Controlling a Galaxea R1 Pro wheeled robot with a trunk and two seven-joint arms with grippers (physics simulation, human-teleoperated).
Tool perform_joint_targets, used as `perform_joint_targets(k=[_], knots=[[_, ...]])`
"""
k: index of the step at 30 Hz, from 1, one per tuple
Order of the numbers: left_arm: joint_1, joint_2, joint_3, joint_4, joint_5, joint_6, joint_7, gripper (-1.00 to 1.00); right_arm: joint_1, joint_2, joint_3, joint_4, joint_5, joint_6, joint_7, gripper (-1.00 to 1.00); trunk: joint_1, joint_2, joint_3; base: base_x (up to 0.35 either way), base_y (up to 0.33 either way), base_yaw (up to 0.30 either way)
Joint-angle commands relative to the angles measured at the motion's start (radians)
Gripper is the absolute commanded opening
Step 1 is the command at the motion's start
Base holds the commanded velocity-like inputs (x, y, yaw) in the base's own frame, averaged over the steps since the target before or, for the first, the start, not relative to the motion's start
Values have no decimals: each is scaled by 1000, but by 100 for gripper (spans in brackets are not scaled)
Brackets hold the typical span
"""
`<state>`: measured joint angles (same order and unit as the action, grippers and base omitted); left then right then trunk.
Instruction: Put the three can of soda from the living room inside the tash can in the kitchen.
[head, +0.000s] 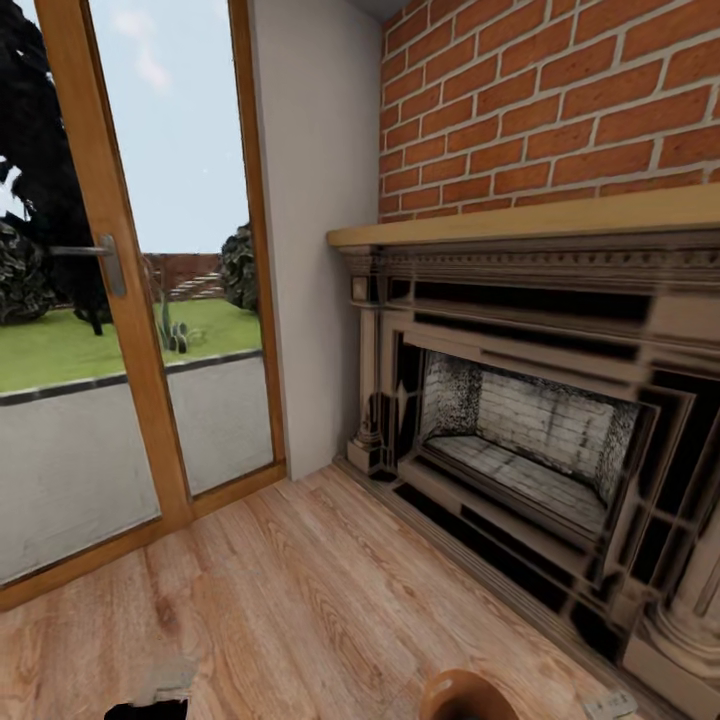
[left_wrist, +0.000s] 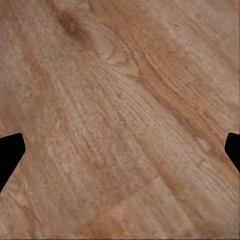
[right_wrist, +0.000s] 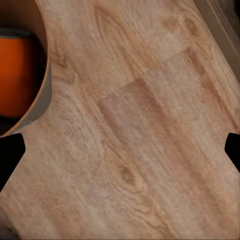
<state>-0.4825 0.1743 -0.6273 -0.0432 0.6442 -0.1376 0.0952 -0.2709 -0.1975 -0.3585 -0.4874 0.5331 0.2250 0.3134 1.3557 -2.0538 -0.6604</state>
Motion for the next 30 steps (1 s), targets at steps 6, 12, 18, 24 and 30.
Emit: perform_joint_targets(k=[6,12,18,24,30], knots=[[104,4,-1,23,-2,-4,-11,100,47,-16,-8,14,-1,-66,-3,100,-23,42,9,0,0,0],[174,5,-2,25,-1,-26,-45,100,94,-21,-13,21,-3,-112,-3,100,-46,84,19,0,0,0],[212,5,-3,27,-4,-53,-55,100,114,-22,-16,58,-4,-136,-4,100,-69,126,28,0,0,0],[263,5,-6,26,-7,-96,-58,100,126,-29,-17,108,-4,-174,-5,100,-92,168,37,0,0,0],[329,5,-8,25,-8,-180,-86,100,173,-30,-17,143,-5,-224,-5,100,-115,210,46,0,0,0]])
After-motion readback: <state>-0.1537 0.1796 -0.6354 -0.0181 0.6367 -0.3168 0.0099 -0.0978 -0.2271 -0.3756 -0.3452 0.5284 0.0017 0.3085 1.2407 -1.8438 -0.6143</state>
